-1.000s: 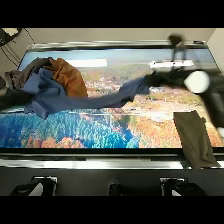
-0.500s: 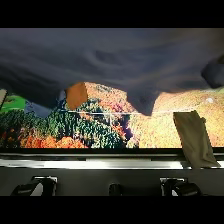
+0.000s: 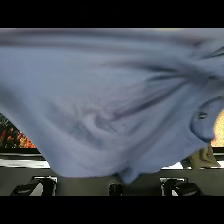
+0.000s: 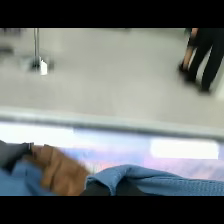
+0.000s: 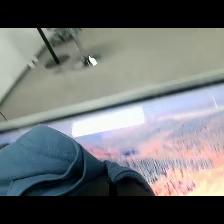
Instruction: Fold the shirts.
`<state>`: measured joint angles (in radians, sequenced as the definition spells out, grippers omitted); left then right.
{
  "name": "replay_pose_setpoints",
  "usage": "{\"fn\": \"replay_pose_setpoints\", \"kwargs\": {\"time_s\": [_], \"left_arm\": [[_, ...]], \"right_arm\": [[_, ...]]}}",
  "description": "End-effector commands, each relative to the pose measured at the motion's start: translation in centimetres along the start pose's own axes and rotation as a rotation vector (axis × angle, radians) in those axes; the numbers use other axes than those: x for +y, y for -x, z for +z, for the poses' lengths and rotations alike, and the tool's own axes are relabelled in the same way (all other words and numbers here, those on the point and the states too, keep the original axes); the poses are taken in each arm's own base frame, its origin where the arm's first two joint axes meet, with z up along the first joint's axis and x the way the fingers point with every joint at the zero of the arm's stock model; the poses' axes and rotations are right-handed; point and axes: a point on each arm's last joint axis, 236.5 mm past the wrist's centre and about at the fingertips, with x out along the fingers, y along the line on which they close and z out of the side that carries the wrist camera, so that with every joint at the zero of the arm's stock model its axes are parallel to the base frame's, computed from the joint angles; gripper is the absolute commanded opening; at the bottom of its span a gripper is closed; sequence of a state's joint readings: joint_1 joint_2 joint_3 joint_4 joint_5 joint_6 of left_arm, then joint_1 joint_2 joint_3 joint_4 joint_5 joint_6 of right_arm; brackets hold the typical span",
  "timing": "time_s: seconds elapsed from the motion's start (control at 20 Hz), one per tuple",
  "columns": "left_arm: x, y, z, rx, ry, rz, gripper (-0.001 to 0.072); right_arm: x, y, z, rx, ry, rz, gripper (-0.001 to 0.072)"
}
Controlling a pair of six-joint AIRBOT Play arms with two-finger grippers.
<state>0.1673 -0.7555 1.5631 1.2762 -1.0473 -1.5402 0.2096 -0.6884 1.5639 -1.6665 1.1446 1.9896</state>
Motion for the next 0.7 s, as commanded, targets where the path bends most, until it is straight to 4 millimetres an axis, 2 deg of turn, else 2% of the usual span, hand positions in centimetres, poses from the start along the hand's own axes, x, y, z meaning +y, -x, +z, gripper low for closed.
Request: {"fn": "replay_pose_setpoints", "kwargs": {"time_s": [0.0, 0.05, 0.15, 0.25, 0.3, 0.35, 0.45, 0.55, 0.6, 0.65], "left_arm": [[3.8, -8.5, -13.4, 0.357, 0.041, 0.032, 0.0022], [5.0, -10.8, -17.8, 0.451, 0.072, 0.048, 0.0022], [7.1, -14.3, -24.8, 0.591, 0.123, 0.077, 0.0022], [8.2, -16.6, -29.8, 0.712, 0.161, 0.089, 0.0022], [8.3, -17.5, -31.7, 0.759, 0.19, 0.084, 0.0022], [8.2, -18.1, -33.3, 0.796, 0.219, 0.078, 0.0022], [7.5, -19.0, -35.6, 0.85, 0.281, 0.055, 0.0023], [7.0, -19.5, -36.8, 0.878, 0.306, 0.042, 0.0023], [6.8, -19.5, -37.1, 0.884, 0.304, 0.039, 0.0023], [6.8, -19.5, -37.1, 0.885, 0.304, 0.038, 0.0035]], "right_arm": [[-4.3, -9.8, -7.9, 0.311, 0.048, -0.209, 0.0039], [-4.6, -13.7, -9.9, 0.355, 0.055, -0.22, 0.004], [-4.8, -20.8, -13.9, 0.414, -0.014, -0.231, 0.0041], [-4.7, -26.1, -18.7, 0.492, -0.12, -0.23, 0.0041], [-4.6, -27.8, -21.2, 0.535, -0.189, -0.235, 0.0041], [-4.4, -29.1, -23.6, 0.584, -0.257, -0.24, 0.0041], [-3.4, -30.6, -27.7, 0.685, -0.37, -0.225, 0.0041], [-2.9, -31.3, -30.2, 0.746, -0.426, -0.221, 0.0041], [-2.9, -31.5, -30.7, 0.756, -0.432, -0.223, 0.0047], [-3.0, -31.5, -30.7, 0.755, -0.434, -0.222, 0.0163]]}}
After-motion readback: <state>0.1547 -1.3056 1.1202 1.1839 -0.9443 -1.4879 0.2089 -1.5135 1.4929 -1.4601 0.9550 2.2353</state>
